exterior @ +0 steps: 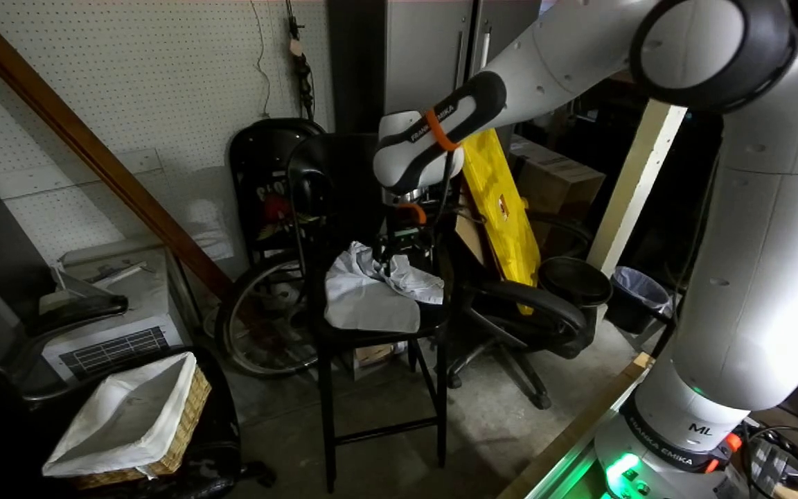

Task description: Pick up the light blue cloth on the seat and then put it on the backrest of the chair

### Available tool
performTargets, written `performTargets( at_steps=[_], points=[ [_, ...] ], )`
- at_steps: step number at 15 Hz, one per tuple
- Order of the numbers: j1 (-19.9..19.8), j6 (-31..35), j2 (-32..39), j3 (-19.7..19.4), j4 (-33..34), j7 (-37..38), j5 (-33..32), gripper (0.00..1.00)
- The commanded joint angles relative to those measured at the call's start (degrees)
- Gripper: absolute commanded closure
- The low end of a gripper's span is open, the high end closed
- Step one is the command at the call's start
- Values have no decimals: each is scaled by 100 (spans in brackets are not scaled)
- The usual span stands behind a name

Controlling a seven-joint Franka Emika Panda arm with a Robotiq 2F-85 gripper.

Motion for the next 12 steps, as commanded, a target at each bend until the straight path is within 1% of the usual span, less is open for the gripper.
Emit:
performTargets(
  at_steps=[1,4,6,7,8,10,12],
  points=[
    [70,-97,1237,-239,1346,-12,-40,0],
    [74,107,1865,-384,2047,-15,-12,0],
    [88,465,2177,-468,2375,13,-19,0],
    [67,424,2286,-465,2515,87,98,0],
    [70,403,1909,-458,2011,-30,67,0],
    [67,423,2131,-483,2265,-23,70,0],
    [70,423,2204,-483,2364,-17,71,0]
  ],
)
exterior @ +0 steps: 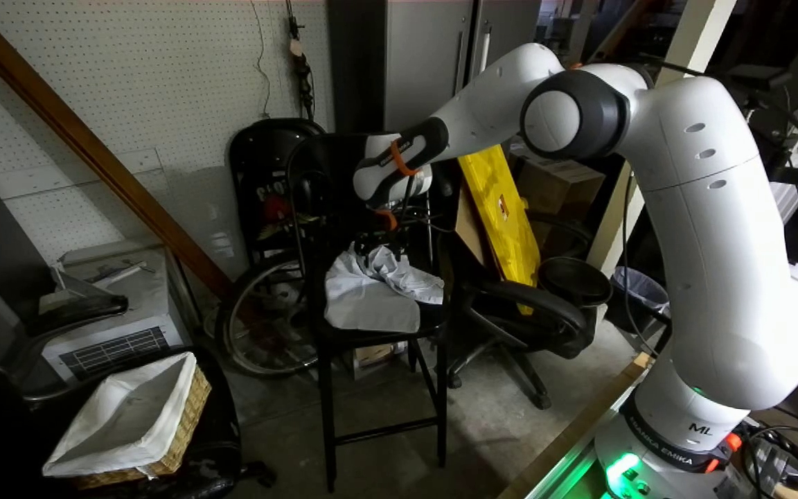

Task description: Pick up the light blue cloth on the seat and then put it on the backrest of the chair

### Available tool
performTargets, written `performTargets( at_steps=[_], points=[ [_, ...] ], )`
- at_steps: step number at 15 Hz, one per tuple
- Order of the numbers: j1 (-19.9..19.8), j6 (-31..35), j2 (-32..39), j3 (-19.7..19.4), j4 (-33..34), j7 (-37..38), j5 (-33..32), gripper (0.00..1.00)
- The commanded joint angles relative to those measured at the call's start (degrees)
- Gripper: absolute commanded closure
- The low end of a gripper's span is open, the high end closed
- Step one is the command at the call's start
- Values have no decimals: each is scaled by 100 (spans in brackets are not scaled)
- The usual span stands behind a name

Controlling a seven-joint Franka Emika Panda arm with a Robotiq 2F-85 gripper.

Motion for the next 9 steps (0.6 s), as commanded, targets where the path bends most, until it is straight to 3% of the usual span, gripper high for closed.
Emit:
performTargets(
  at_steps=[1,9],
  points=[
    [59,-15,8,-67,28,-30,53,0],
    [241,417,144,-366,-162,89,-278,0]
  ],
)
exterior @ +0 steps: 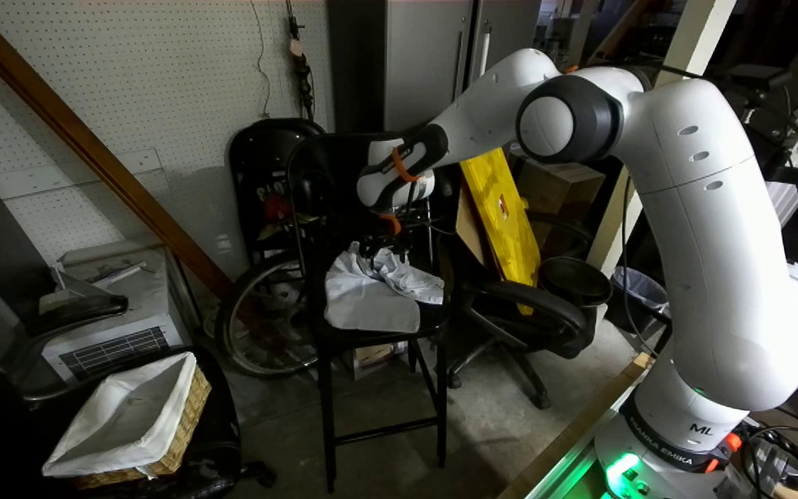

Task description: Pick up the light blue cloth on the seat and then put it on the backrest of the chair

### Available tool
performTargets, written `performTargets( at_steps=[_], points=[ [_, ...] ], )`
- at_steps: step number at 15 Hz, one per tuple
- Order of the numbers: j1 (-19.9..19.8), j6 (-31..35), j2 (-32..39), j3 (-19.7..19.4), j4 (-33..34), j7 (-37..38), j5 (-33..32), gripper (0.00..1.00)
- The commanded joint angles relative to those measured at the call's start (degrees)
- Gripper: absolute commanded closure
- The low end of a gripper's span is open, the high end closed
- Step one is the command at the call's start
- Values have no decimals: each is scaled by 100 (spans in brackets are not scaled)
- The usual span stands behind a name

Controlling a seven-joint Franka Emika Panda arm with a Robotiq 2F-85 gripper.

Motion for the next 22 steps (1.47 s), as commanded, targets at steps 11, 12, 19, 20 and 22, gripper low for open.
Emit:
performTargets(
  at_steps=[11,12,19,20,22],
  points=[
    [281,681,259,-208,-251,37,-395,37],
    [277,745,276,-201,-250,14,-391,49],
    [268,992,297,-213,-275,-46,-393,100],
    [268,987,293,-221,-283,-44,-397,100],
    [264,960,293,-239,-289,-48,-407,100]
  ],
)
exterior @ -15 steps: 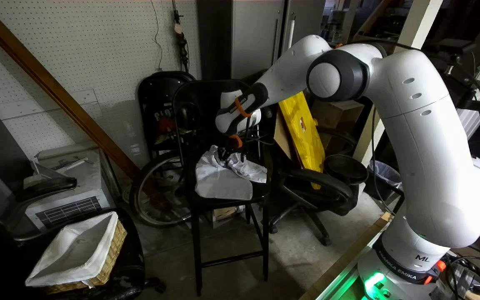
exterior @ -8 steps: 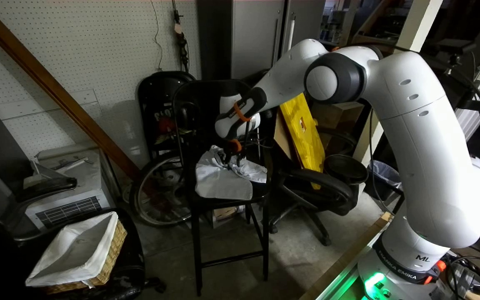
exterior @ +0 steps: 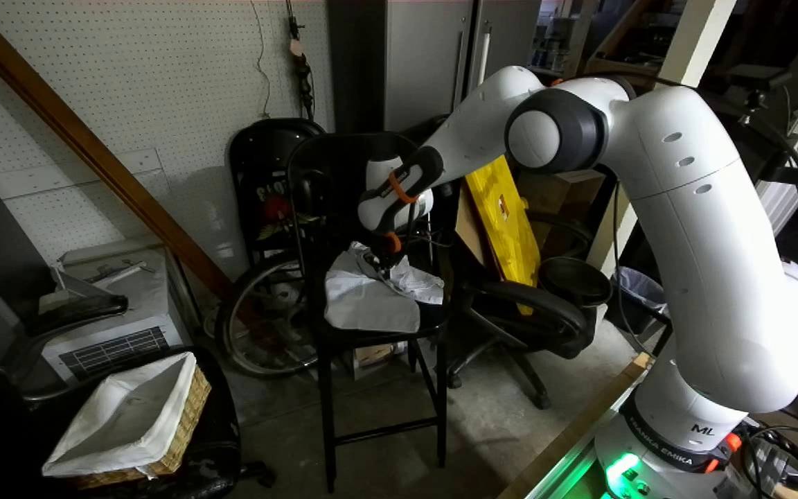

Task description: Pick up the light blue cloth on the seat and then put it on the backrest of the chair

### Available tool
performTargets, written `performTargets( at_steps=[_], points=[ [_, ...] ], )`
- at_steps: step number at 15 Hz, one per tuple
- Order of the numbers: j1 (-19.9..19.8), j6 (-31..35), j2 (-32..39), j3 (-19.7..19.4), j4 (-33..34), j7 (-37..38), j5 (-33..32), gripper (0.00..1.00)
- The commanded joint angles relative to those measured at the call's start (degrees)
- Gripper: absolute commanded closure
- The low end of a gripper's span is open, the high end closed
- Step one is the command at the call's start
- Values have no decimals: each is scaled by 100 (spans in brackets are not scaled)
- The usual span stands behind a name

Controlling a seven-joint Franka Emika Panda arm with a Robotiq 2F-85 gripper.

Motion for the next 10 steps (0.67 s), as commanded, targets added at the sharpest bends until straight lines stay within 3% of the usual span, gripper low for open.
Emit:
performTargets(
  at_steps=[1,5,10],
  points=[
    [55,174,-3,-102,-113,-21,-119,100],
    [98,-102,-164,-138,67,-152,-266,100],
    [248,20,-736,-83,705,-594,-772,100]
  ],
)
